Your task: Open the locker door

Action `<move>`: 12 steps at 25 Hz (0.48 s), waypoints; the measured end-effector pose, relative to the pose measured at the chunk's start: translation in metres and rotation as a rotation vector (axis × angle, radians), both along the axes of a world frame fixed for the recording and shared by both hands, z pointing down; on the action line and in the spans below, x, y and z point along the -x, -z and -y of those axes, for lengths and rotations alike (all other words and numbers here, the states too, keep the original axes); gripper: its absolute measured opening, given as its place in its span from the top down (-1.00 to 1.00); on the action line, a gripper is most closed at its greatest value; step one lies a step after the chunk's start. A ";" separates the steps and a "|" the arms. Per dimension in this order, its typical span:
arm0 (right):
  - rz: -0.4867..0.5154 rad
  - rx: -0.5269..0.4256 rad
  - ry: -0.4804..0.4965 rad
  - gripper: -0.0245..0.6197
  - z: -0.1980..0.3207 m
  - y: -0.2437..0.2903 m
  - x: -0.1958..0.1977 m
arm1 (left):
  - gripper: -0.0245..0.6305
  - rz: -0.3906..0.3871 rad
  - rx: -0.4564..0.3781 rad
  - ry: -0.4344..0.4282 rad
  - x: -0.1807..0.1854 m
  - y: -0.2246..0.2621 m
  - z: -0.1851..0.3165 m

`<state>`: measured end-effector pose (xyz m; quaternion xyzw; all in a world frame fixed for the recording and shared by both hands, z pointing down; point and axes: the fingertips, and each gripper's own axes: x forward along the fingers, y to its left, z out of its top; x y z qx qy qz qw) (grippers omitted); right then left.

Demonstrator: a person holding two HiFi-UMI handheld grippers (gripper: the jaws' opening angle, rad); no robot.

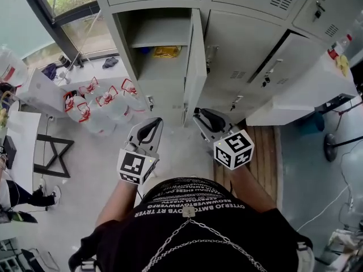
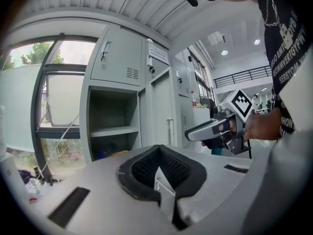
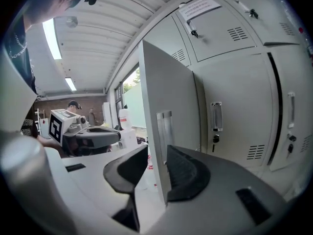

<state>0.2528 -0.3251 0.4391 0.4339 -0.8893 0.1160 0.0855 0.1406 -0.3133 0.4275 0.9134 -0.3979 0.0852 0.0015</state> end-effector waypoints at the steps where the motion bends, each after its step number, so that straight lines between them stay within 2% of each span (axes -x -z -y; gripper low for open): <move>1: 0.005 -0.024 -0.018 0.70 -0.006 0.009 -0.009 | 0.91 -0.004 -0.004 0.009 -0.002 0.002 -0.003; 2: 0.011 -0.060 -0.031 0.93 -0.012 0.022 -0.017 | 0.91 -0.009 -0.010 0.016 -0.003 0.006 -0.007; 4: 0.007 -0.132 -0.031 0.94 -0.027 0.048 -0.029 | 0.91 -0.013 -0.026 0.022 -0.008 0.013 -0.013; 6: -0.015 -0.161 -0.027 0.94 -0.038 0.058 -0.037 | 0.91 -0.006 -0.036 0.018 -0.015 0.016 -0.019; 12: -0.006 -0.150 -0.058 0.94 -0.037 0.053 -0.059 | 0.91 0.024 -0.057 -0.004 -0.034 0.026 -0.030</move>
